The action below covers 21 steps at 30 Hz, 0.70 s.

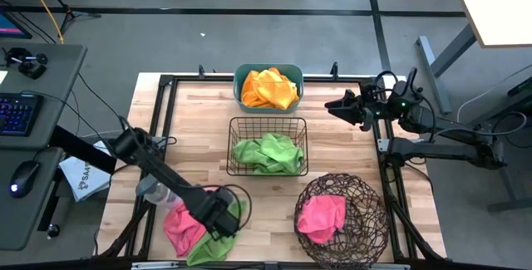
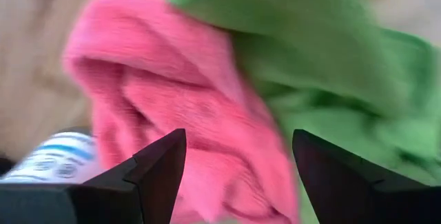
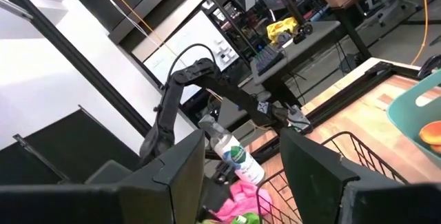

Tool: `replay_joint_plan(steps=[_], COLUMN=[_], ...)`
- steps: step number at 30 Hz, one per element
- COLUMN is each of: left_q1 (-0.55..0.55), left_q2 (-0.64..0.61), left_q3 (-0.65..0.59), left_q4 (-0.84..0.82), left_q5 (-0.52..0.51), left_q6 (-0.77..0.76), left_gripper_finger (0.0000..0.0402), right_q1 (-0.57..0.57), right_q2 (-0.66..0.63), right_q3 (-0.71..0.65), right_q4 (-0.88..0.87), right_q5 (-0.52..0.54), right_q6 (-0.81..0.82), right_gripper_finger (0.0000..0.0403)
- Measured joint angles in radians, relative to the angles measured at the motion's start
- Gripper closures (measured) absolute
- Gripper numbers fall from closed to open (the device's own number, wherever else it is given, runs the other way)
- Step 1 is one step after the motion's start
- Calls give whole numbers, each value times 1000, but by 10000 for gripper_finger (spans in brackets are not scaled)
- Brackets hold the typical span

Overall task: Sort microfiber towel by color & place in baskets
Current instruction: Put the pink microfiber cloth into the black wicker basket

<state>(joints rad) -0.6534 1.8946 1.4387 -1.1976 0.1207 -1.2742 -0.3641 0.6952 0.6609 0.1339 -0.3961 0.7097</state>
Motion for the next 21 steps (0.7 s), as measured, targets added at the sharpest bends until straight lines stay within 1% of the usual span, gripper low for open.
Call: replay_joint_plan(steps=[2, 6, 12, 15, 16, 18, 19, 21], left_q1=[15, 13, 10, 5, 4, 3, 2, 2], left_q2=[18, 45, 51, 51, 56, 63, 64, 57], left_q3=[0, 0, 0, -4, -10, -30, -41, -45], left_q4=[-19, -4, 16, 20, 20, 22, 31, 52], left_q5=[-1, -5, -13, -45, -48, -31, -20, -18], left_q6=[-6, -6, -10, -9, -5, 1, 1, 8], left_gripper_finger=[149, 149, 149, 163, 177, 224, 256, 336], right_q1=[0, 0, 0, 0, 0, 0, 0, 0], right_q2=[0, 0, 0, 0, 0, 0, 0, 0], right_q3=[0, 0, 0, 0, 0, 0, 0, 0], right_q4=[-6, -17, -26, -26, -26, -26, -26, -26], right_q5=[0, 0, 1, 1, 1, 1, 1, 1], right_q6=[8, 7, -4, -12, -12, -12, -12, -14], right_gripper_finger=[219, 219, 219, 219, 219, 219, 219, 219])
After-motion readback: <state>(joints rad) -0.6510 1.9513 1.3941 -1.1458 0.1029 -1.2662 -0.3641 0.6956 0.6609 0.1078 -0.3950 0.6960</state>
